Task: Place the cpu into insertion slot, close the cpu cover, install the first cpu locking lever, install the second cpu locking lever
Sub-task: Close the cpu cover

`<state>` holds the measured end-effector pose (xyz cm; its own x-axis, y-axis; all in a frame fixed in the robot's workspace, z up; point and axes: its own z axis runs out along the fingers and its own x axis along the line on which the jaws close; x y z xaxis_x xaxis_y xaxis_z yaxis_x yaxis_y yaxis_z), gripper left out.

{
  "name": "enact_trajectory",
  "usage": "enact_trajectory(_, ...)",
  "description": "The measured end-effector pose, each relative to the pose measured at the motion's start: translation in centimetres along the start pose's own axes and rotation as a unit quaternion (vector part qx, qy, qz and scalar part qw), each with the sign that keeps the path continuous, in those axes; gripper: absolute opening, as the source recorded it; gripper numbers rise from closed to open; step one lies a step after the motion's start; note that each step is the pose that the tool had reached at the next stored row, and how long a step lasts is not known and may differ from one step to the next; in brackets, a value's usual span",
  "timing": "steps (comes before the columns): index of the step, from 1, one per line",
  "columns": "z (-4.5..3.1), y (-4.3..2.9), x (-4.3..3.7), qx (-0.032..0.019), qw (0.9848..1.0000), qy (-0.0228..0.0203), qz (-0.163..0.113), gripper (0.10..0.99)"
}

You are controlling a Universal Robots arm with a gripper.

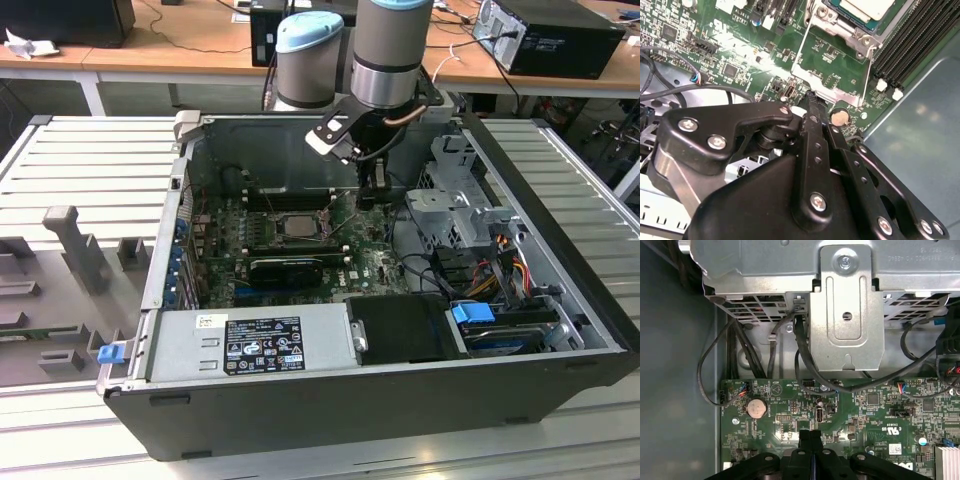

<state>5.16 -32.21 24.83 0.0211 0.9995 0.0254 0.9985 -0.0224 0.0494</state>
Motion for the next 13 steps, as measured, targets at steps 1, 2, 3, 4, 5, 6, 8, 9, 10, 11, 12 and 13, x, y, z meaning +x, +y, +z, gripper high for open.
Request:
enact_trajectory(1,0.0,-0.03,0.0,0.0,1.0,0.0,0.0,0.106)
enact_trajectory(2,0.0,-0.04,0.0,0.0,1.0,0.0,0.0,0.106)
enact_trajectory(3,0.0,-0.04,0.0,0.0,1.0,0.0,0.0,0.106)
enact_trajectory(4,0.0,-0.05,0.0,0.0,1.0,0.0,0.0,0.106)
enact_trajectory(5,0.0,-0.07,0.0,0.0,1.0,0.0,0.0,0.106)
enact_trajectory(6,0.0,-0.08,0.0,0.0,1.0,0.0,0.0,0.106)
enact_trajectory(8,-0.01,-0.17,0.0,0.0,1.0,0.0,0.0,0.106)
enact_trajectory(9,-0.01,-0.21,0.0,0.0,1.0,0.0,0.0,0.106)
enact_trajectory(10,-0.01,-0.26,-0.01,0.0,1.0,0.0,0.0,0.106)
enact_trajectory(11,-0.01,-0.31,-0.01,0.0,1.0,0.0,0.0,0.106)
enact_trajectory(12,-0.02,-0.44,-0.01,0.0,1.0,0.0,0.0,0.106)
enact_trajectory(13,-0.02,-0.47,-0.01,0.0,1.0,0.0,0.0,0.106)
